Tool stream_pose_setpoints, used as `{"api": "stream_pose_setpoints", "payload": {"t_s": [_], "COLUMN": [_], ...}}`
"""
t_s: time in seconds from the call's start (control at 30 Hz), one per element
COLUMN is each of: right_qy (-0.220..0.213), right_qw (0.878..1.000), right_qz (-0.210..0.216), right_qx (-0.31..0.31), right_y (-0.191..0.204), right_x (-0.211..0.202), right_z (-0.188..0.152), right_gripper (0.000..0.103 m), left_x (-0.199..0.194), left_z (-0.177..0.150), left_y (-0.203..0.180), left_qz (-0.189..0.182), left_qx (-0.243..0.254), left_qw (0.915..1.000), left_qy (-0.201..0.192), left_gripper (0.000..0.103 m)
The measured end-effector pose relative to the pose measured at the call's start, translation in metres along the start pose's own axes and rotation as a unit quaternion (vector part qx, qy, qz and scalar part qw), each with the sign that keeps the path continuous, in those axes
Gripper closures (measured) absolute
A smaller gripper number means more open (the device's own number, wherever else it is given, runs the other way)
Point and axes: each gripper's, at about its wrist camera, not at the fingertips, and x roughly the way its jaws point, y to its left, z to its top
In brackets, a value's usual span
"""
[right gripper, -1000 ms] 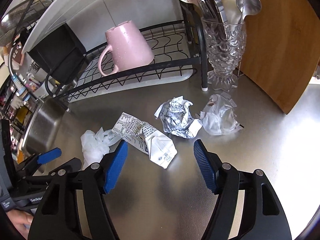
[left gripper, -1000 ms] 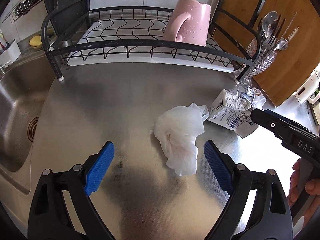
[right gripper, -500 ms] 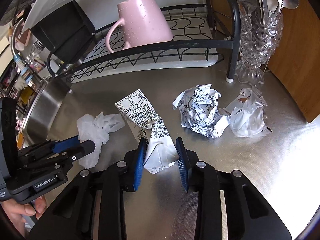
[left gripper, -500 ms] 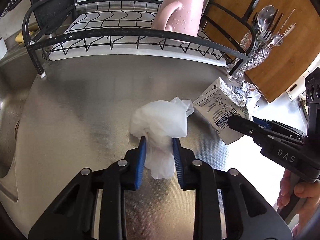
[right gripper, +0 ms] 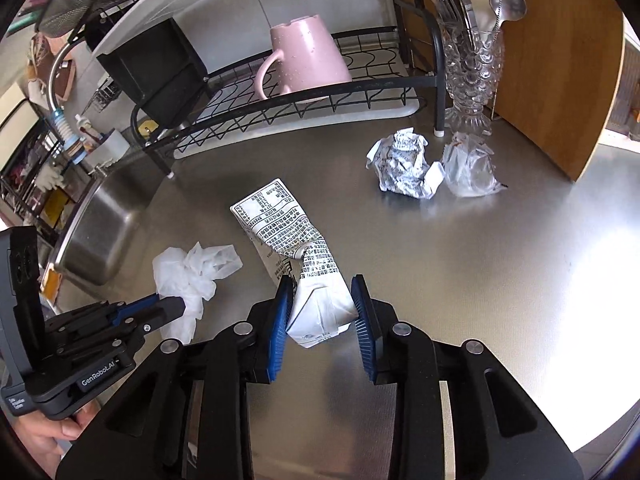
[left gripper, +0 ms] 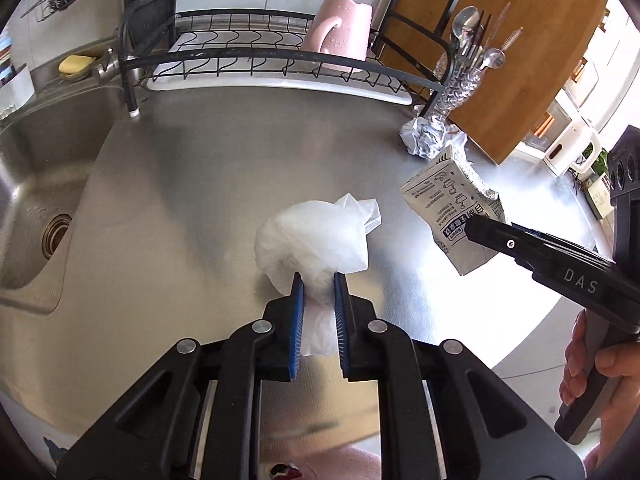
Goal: Collect trash
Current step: 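Carry the white plastic bag and milk carton down over the bin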
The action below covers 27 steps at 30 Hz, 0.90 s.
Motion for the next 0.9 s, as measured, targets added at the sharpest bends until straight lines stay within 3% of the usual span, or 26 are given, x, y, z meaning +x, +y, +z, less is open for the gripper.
{"api": "stream_pose_setpoints", "payload": {"t_s": [0.23, 0.47, 0.67, 0.9], "right_qy": [-0.003, 0.016, 0.071, 0.136], "right_qw": [1.000, 0.999, 0.996, 0.986], "right_qz": [0.000, 0.002, -0.004, -0.037], "right_qx": [0.011, 0.028, 0.046, 0.088], "right_y": [0.034, 0.049, 0.041, 0.013], "right_x": [-0.039, -0.072, -0.067, -0.003], "right_z": [-0.077, -0.161, -0.227, -0.276], "right_gripper": [0.072, 0.072, 0.072, 0.072], "left_x": [-0.055, -0.078, -0.047, 0.023], "left_z": [-0.075, -0.151, -0.211, -0.256], "left_y": [0.002, 0.006, 0.010, 0.023], "left_qz": [0.000, -0.006, -0.012, -0.011], "left_qx": [0.010, -0.005, -0.017, -0.031], "left_qw": [0.9999, 0.9996, 0.9961, 0.9890], "left_qy": [0.002, 0.029, 0.086, 0.144], "left_gripper": [0.090, 0.089, 0.089, 0.089]}}
